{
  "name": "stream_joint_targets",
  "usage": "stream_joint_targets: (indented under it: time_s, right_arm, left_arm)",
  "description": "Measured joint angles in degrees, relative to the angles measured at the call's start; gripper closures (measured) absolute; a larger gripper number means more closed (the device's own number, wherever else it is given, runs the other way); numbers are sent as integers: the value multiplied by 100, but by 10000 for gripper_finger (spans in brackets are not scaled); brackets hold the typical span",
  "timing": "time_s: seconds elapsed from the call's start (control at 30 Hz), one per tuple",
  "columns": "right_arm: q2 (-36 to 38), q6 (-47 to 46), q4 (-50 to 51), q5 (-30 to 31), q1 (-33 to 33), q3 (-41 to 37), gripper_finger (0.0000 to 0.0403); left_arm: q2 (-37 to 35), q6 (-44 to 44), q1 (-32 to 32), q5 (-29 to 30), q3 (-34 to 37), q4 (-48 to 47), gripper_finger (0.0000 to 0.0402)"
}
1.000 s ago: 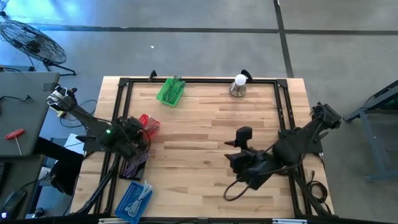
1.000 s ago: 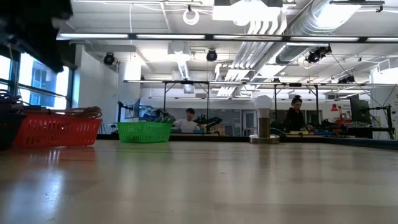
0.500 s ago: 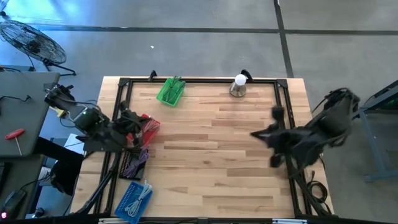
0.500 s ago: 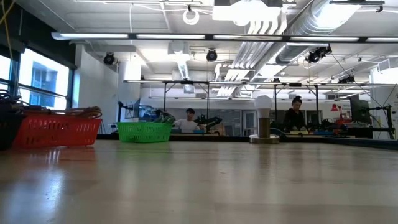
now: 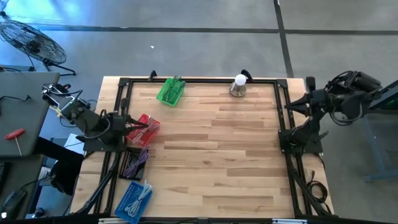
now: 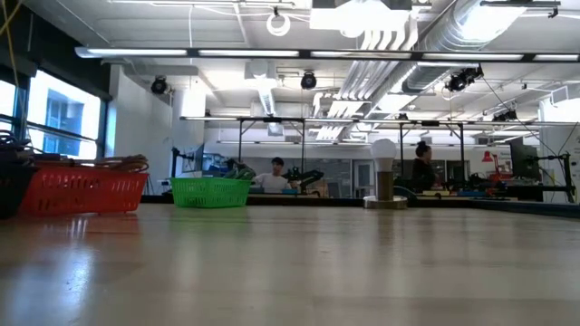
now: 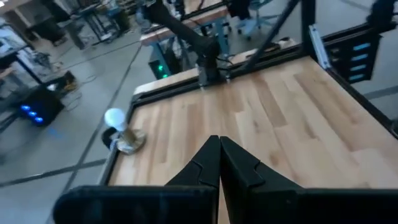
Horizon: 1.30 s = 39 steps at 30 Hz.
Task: Pick & Place USB Port
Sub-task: Return to Home Position
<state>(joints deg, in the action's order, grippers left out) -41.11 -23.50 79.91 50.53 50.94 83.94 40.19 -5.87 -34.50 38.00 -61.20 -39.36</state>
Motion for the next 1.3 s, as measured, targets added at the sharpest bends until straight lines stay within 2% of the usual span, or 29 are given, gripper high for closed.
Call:
stream_joint_targets:
  time_s: [0.2,0.4,0.7,0.87,1.0,1.17,1.3]
  right_arm:
    - [1510,521,-1196,-284,99,-1574,402]
    - [2675,1275,-2473,-816,99,-2634,403]
    - [3965,1456,-3364,-1436,96,-4339,403]
    - [4000,1613,-4174,-1900,79,-4906,403]
    - [3998,1679,-4890,-1931,81,-5388,403]
    - [4009,1697,-5532,-2085,83,-6209,403]
    - [4016,1699,-6260,-2094,83,-6706,403]
  left_arm:
    - [-1142,-122,-1,-459,1442,1055,401]
    - [-2349,-144,0,-694,2936,2258,401]
    - [-3162,-2,-4,-1240,4759,3630,401]
    - [-3226,356,-2,-1661,5220,4120,401]
    - [-3216,604,-4,-1696,5452,4333,401]
    - [-3210,627,-2,-1908,5974,5053,401]
    - [-3140,755,-4,-1987,6031,5324,401]
